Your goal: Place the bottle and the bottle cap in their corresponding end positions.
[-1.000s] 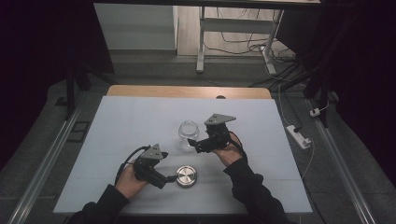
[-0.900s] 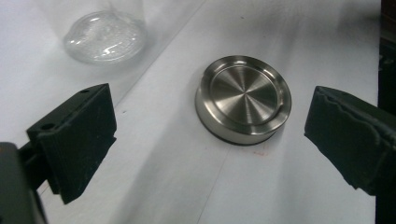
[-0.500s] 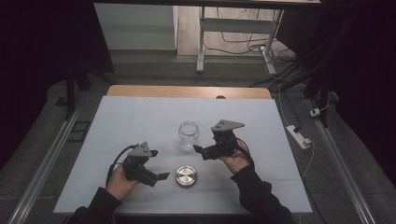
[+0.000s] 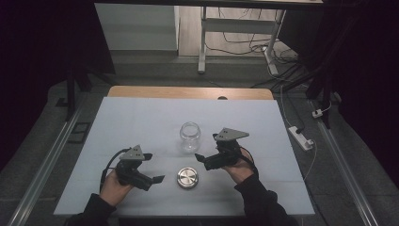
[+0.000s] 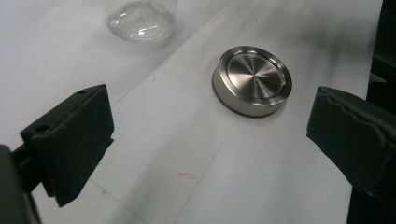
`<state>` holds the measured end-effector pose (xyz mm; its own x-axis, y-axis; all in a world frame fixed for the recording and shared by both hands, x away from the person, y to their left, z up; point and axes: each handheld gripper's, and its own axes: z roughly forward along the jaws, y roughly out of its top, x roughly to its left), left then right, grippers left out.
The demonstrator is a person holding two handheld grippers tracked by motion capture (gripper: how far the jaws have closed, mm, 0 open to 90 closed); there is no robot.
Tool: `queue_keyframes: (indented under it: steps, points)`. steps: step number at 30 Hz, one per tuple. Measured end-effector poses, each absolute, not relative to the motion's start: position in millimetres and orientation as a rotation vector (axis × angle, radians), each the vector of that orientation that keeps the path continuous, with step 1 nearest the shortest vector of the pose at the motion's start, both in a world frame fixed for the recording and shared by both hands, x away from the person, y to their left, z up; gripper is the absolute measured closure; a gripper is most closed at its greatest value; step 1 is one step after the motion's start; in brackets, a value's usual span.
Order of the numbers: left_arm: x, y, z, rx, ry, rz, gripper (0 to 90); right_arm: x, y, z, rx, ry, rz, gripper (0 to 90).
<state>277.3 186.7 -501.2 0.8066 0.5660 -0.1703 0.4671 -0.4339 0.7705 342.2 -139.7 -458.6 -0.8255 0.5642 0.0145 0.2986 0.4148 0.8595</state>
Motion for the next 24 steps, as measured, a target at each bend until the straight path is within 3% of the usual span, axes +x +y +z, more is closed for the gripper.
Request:
queue_keyframes:
  steps: [24]
  points:
    - [247.9, 222.2, -504.1, 2.041, 0.869, 0.142, 0.0, 301.7, -184.6, -463.9, 0.792, 2.344, 1.357, 0.0]
